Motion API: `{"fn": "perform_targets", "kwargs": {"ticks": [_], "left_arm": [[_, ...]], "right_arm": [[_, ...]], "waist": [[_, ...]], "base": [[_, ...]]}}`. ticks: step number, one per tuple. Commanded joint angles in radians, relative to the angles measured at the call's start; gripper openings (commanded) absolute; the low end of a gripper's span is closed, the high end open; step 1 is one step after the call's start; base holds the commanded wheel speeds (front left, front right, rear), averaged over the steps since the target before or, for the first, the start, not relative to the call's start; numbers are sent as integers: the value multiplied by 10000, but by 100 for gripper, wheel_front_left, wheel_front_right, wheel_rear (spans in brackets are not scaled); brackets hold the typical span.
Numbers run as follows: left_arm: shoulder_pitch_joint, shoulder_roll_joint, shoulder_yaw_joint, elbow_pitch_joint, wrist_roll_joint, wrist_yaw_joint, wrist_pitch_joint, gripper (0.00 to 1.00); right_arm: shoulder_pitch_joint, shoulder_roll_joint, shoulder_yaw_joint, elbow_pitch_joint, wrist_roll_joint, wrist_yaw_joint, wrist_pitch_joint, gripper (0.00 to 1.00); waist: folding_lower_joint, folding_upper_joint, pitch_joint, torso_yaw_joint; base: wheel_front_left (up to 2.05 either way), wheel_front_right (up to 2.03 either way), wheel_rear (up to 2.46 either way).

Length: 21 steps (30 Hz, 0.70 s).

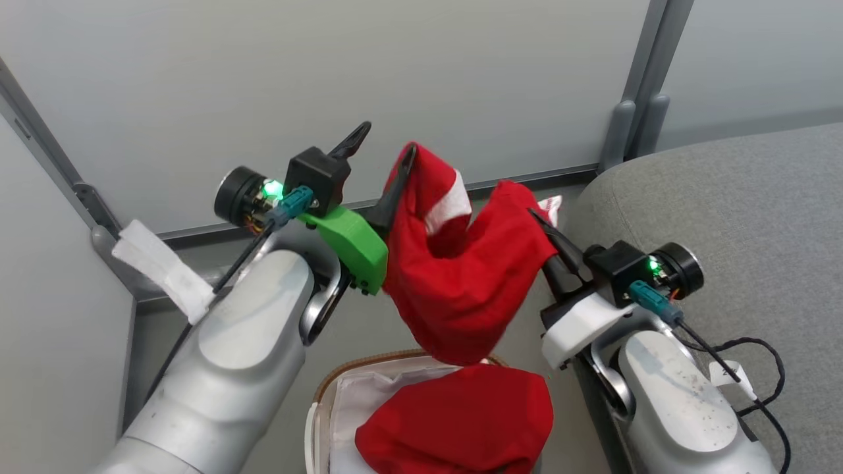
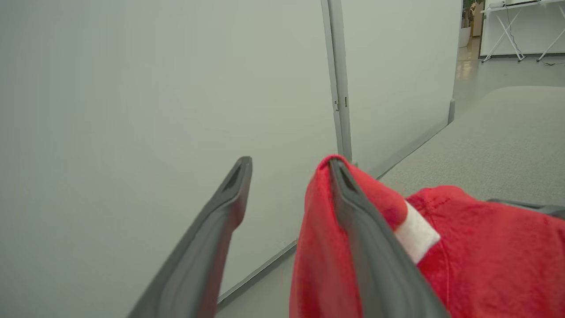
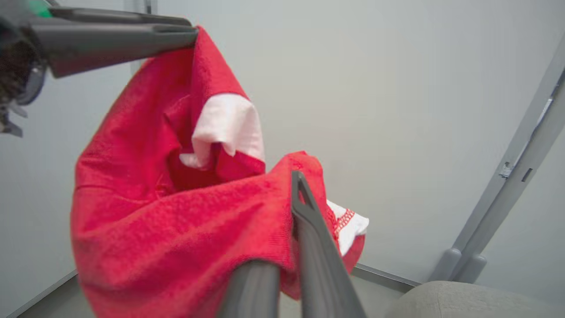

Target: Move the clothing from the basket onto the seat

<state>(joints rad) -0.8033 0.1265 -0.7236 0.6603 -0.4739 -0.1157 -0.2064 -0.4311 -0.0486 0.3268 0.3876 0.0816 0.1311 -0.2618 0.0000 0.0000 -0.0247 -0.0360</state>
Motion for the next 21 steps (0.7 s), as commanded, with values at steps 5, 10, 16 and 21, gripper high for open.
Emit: {"fn": "perform_targets", "kwargs": {"ticks": [5,10,16,21], "left_arm": [[1198,-65,178,323,-518,-15,-364,100],[2226,-36,309,399,-676,-47,-554,100],[3148,-113,685,-41,-502,23,-597,100],[3827,-199,1176,-630,-254,11,-592,100]], "right_arm": [[220,-36,-1061,-73,-400,-6,-51,0],[385,-33,-1590,-156,-700,-6,-51,0],[562,-33,-2015,-263,-881,-6,-51,0],[559,-35,-2251,-349,-1021,-6,-51,0]], "waist": [[0,0,104,-105],[0,0,193,-177],[0,0,283,-312],[0,0,327,-496]], "base": [[0,0,0],[0,0,0],[0,0,0],[0,0,0]]}}
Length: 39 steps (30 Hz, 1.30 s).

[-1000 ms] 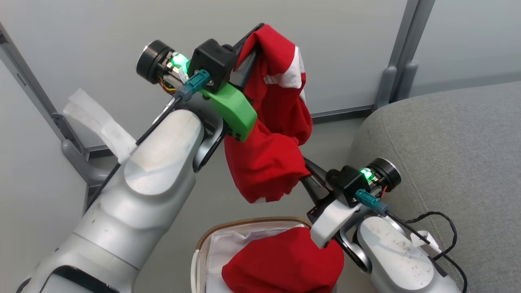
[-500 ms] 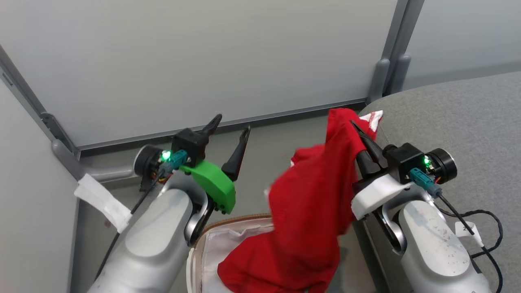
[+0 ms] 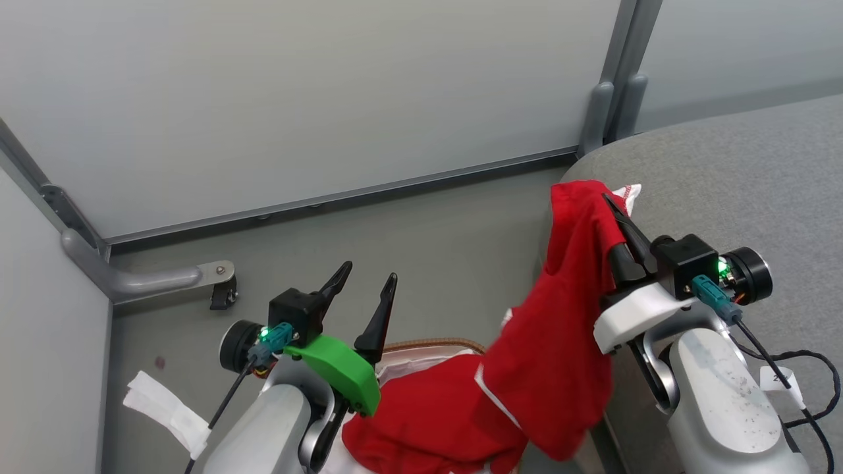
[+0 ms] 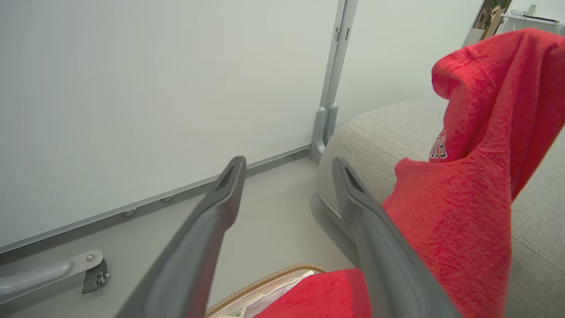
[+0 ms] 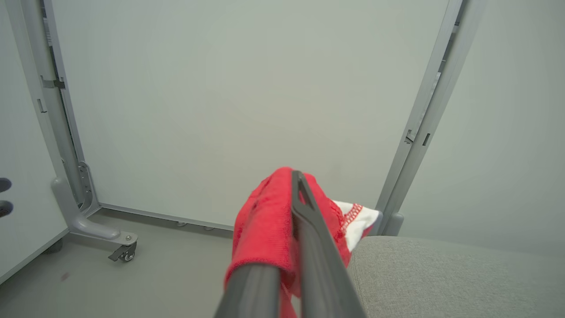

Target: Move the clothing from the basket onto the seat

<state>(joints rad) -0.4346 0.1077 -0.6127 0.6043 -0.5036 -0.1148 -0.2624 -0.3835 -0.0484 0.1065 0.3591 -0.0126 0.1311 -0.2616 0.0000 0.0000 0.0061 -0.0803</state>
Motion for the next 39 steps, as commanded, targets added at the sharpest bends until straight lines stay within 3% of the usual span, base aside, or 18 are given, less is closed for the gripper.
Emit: {"fn": "perform_targets", "kwargs": {"ticks": [1,7,16,27,32,39], "left_arm": [[241,-36,151,-143,88,-5,-31,100],[822,-197,748,-664,446,-51,-21,100],[1572,-501,1526,-1314,728,-94,-22,100],[1619,-556,989,-1586,652,-153,-24,100],[1403,-551,655,-1641,682,-163,-22,100],[984,-544,404,-1758,1007,-171,-23,100]], "right_arm": [[67,-37,-89,-81,-87,-6,-53,0],[-227,-39,-300,-213,-224,-6,-53,0],[-696,-35,-733,-527,-897,-10,-51,0],[-659,-43,-1564,-741,-1391,-10,-53,0],[-680,-46,-1857,-821,-1366,-10,-51,0],[-1398,-311,-2215,-909,-1407,-10,-51,0]], "waist": [[0,0,26,-84],[0,0,60,-405],[0,0,191,-1691],[0,0,508,-3292],[0,0,770,-3427],[0,0,1617,-2866]], "base": [[0,0,0],[0,0,0],[0,0,0],[0,0,0],[0,0,0],[0,0,0]]}}
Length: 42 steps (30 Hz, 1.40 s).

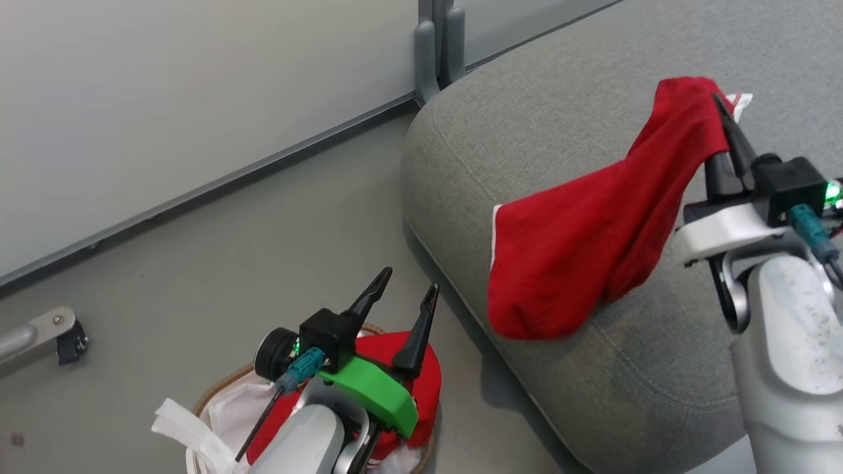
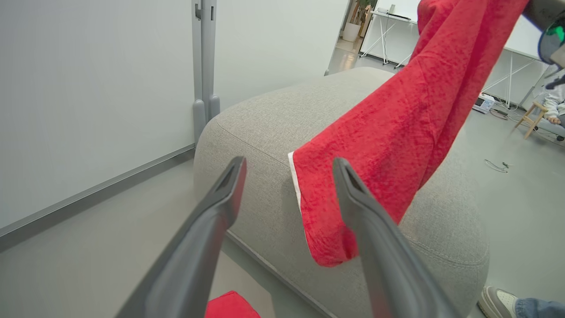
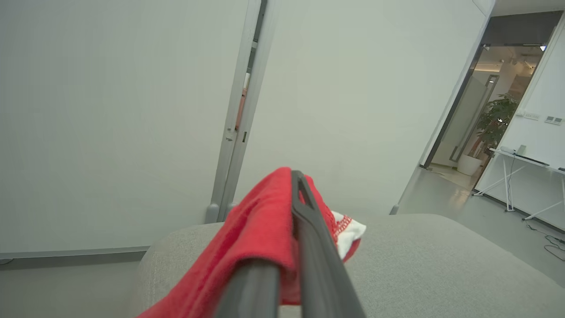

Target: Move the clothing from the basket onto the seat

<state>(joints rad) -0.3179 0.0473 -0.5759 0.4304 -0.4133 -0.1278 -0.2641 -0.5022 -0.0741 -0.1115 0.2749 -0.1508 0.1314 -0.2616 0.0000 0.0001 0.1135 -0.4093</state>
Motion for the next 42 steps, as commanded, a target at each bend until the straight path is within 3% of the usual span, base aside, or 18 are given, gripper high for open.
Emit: {"fn": "perform_targets", "kwargs": {"ticks": [1,11,20,25,30,42], "left_arm": [[-257,56,9,-36,168,-40,-5,100],[-1261,89,-58,-512,780,-42,-5,100],[-2178,279,50,-1075,1280,-43,-6,100],[-2442,348,121,-1210,1474,-44,-6,100],[-2511,407,146,-1188,1550,-44,-6,100],[-2234,468,209,-1059,1483,-45,-7,100]], "right_arm": [[-394,-134,-100,-96,-27,-13,-53,0],[-3890,-1575,-972,-63,50,-13,-51,0],[-6698,-2772,-1677,1023,90,-13,-50,0],[-6686,-2875,-1965,1945,-289,-13,-39,0],[-5863,-2472,-2372,2541,-423,-13,-39,0],[-4071,-1992,-2875,3489,-837,-14,-39,2]], "waist": [[0,-1,711,534],[0,-1,2841,1686],[0,-1,4808,2286],[0,-1,5472,2479],[0,-1,5865,2644],[0,-1,5812,2656]], "base": [[0,0,0],[0,0,0],[0,0,0],[0,0,0],[0,0,0],[0,0,0]]}}
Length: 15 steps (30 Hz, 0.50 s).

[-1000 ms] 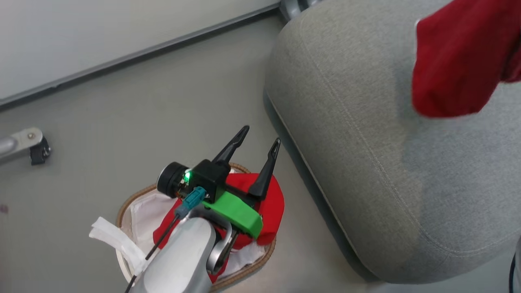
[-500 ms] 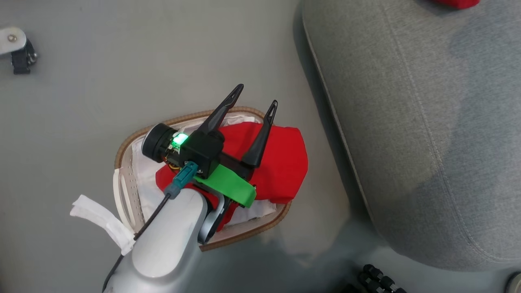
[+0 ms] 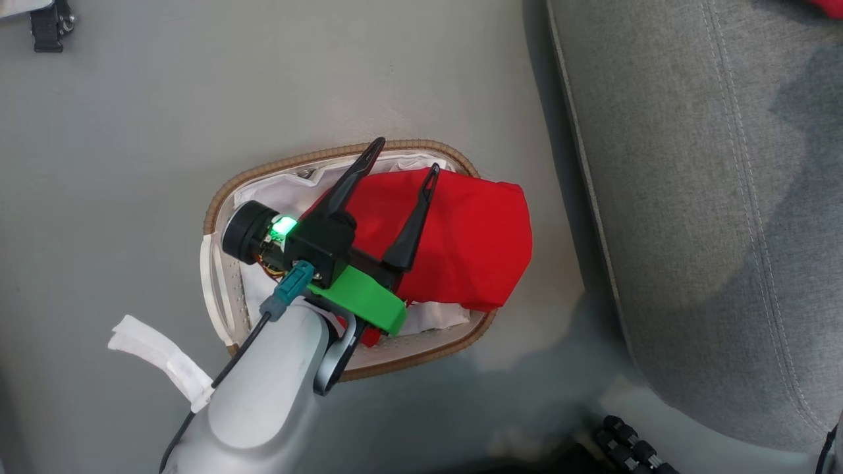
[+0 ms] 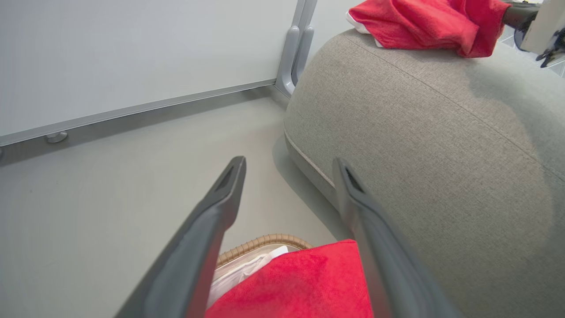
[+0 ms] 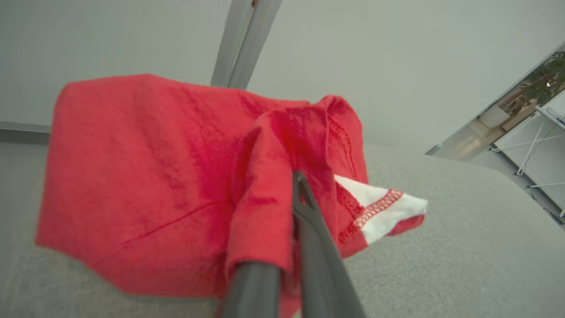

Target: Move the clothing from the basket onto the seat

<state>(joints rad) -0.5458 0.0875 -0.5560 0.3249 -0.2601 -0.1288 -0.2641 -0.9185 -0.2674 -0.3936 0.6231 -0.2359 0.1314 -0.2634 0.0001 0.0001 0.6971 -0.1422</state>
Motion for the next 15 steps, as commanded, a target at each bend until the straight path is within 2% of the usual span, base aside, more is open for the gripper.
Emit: {"fn": "perform_targets", "kwargs": {"ticks": [1,2,3,4,15], "left_arm": [[59,66,11,25,-68,-35,-6,100],[75,71,11,45,-87,-35,-7,100],[95,79,9,69,-110,-35,-6,100],[115,81,16,93,-116,-35,-6,100],[507,61,318,102,-282,-35,-7,100]], "right_arm": [[182,-22,-106,9,24,-14,-22,21],[282,13,-131,-7,-4,-14,-22,26],[401,58,-157,-25,-19,-14,-22,72],[487,79,-173,-29,-6,-14,-22,100],[2173,395,56,-846,201,-14,-22,100]], "waist": [[-1,-1,-50,-27],[-1,-1,-77,-39],[-1,-1,-124,-59],[-1,-1,-171,-74],[-1,-1,-1267,-280]], "base": [[0,0,0],[0,0,0],[0,0,0],[0,0,0],[0,0,0]]}}
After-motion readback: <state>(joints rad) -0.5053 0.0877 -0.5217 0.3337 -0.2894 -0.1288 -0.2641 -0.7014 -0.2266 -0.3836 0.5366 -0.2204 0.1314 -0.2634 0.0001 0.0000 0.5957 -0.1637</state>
